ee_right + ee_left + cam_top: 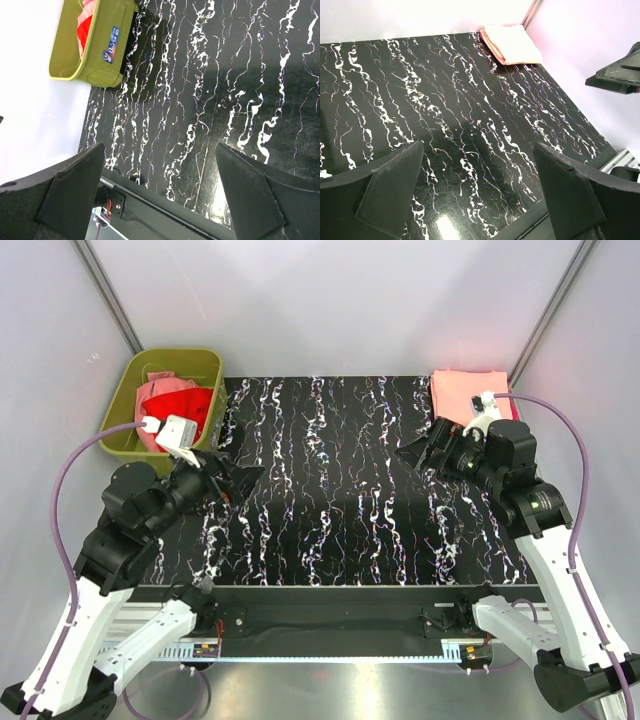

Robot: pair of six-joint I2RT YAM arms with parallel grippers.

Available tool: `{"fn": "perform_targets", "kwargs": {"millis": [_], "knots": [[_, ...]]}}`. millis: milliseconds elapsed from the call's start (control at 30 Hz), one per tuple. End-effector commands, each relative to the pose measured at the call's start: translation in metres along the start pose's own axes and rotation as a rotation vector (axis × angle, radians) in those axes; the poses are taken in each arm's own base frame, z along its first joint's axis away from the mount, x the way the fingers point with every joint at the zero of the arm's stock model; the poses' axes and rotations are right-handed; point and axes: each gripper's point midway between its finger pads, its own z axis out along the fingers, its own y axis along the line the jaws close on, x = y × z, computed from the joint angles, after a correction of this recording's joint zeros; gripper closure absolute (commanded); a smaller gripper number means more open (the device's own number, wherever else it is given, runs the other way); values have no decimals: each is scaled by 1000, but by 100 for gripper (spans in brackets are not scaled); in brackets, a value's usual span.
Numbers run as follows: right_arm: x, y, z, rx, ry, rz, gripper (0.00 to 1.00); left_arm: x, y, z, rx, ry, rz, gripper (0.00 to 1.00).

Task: Fold and stack the t-shirts
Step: Neatly place the folded tshirt to the corner

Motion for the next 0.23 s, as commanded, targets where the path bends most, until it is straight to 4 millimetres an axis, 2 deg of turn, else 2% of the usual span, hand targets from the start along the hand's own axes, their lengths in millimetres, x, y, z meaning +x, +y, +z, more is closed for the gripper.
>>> {"fn": "perform_targets", "kwargs": {"millis": [0, 200], "knots": [[0, 3, -6, -8, -7, -4, 0, -8, -2, 1, 10, -28, 9, 1], [0, 1, -9, 5, -15, -11, 0, -8, -4, 4, 17, -24, 6, 1]]}}
